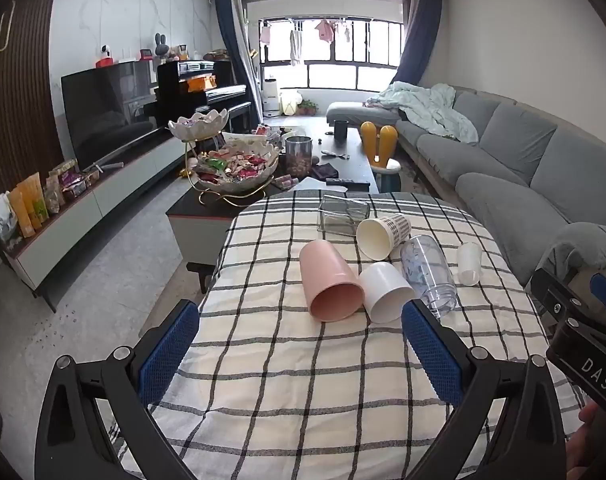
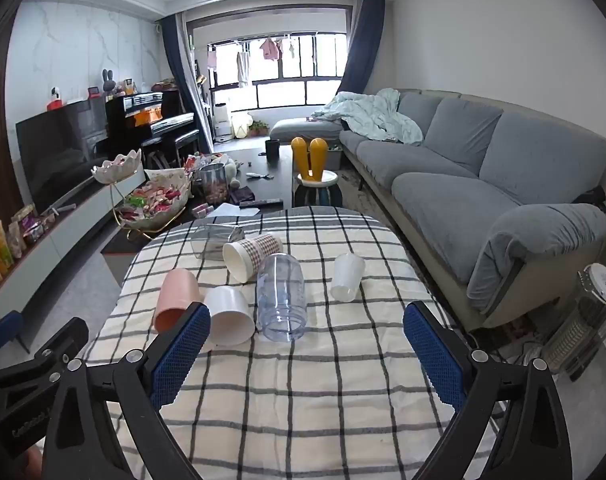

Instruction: Flip cup upside down

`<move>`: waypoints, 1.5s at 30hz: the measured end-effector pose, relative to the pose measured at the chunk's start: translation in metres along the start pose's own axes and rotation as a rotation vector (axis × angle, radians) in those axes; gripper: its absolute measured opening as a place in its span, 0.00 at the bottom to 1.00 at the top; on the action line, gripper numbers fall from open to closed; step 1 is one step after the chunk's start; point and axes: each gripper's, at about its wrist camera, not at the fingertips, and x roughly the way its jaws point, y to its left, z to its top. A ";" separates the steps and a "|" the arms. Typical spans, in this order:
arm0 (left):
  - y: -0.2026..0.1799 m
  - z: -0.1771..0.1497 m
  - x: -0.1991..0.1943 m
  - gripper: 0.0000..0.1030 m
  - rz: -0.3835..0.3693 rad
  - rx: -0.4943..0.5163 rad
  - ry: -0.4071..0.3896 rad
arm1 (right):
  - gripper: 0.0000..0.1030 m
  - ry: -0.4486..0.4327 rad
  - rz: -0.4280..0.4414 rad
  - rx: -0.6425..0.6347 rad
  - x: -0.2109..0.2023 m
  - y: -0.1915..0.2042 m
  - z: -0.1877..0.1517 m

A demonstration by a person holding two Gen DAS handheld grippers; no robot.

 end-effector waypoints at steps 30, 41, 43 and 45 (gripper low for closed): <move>-0.003 -0.002 0.000 1.00 0.002 0.003 0.002 | 0.95 0.011 0.001 0.003 0.001 -0.001 0.000; -0.004 0.000 0.001 1.00 0.003 0.003 0.003 | 0.95 0.013 0.003 0.004 0.001 -0.001 0.000; -0.004 0.000 0.001 1.00 0.003 0.003 0.003 | 0.95 0.014 0.002 0.005 0.001 -0.001 0.001; -0.003 0.000 0.001 1.00 0.003 0.001 0.005 | 0.95 0.013 0.002 0.005 0.002 -0.001 -0.002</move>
